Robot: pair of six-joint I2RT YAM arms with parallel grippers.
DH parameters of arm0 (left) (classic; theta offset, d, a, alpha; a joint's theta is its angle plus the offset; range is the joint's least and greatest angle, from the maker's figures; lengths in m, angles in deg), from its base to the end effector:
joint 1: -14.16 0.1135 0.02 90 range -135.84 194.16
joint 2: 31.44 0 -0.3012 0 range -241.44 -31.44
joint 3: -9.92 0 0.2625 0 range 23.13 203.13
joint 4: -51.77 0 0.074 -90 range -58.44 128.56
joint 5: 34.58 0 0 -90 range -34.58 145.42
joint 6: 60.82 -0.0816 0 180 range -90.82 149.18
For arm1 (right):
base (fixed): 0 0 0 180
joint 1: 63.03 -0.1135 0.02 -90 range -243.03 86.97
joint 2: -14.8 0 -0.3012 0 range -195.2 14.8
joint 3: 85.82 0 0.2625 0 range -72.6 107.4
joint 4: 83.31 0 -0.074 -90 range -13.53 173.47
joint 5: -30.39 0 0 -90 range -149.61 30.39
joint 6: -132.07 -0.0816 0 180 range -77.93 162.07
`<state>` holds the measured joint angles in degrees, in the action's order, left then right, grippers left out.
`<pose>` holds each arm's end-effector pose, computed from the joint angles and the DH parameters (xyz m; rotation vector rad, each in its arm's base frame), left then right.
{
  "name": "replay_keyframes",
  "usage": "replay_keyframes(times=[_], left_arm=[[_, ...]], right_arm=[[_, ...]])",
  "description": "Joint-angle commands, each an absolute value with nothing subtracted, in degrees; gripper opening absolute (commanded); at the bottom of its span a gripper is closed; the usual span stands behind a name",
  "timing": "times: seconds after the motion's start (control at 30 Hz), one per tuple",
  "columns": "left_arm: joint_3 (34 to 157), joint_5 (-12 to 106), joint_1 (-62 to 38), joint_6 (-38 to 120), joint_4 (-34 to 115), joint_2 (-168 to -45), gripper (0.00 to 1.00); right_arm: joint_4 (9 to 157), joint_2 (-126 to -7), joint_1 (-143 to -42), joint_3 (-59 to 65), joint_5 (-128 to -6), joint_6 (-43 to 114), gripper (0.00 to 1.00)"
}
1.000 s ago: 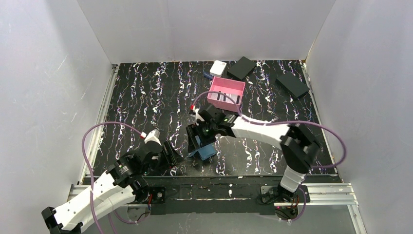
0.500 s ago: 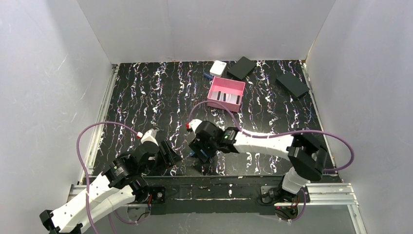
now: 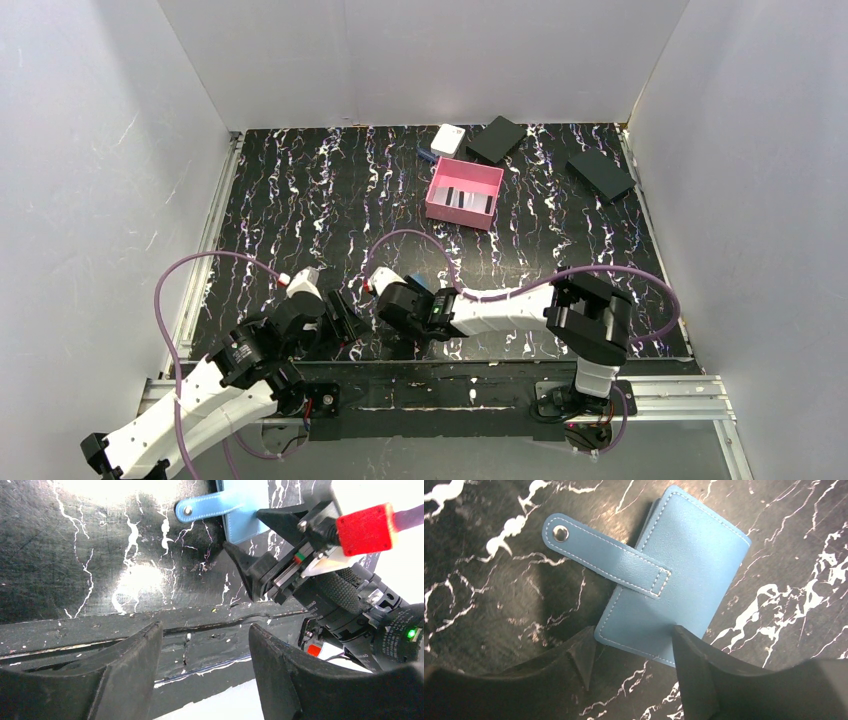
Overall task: Put the credit cards into the card holder
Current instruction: Turn over the card holder at the center of the board.
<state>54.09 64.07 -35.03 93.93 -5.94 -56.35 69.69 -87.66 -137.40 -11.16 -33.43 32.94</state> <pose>0.0849 -0.0796 0.2308 -0.4103 2.3577 -0.8696 0.1430 0.3775 0.1649 -1.1396 2.1075 0.0902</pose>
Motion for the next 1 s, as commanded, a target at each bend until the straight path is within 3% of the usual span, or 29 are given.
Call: replay_keyframes(times=[0.0,0.3,0.47,0.8,0.97], left_arm=[[56.08,66.39,-34.72,93.62,-8.68,-55.68,0.62],[54.35,65.98,-34.75,95.09,-8.94,-54.57,0.64],[54.4,64.91,-34.71,95.13,-6.98,-56.95,0.64],[52.92,59.73,-34.71,95.95,5.27,-64.05,0.66],[50.3,56.22,-34.31,96.83,14.97,-70.94,0.61]], right_arm=[[70.4,-91.45,-137.12,-13.59,-29.19,30.39,0.59],[74.68,-85.63,-136.02,-15.67,-35.83,26.41,0.19],[78.59,-81.46,-133.38,-18.72,-41.62,22.96,0.03],[88.63,-71.89,-124.82,-26.23,-58.72,17.05,0.01],[95.95,-68.27,-118.92,-32.05,-69.57,12.46,0.01]])
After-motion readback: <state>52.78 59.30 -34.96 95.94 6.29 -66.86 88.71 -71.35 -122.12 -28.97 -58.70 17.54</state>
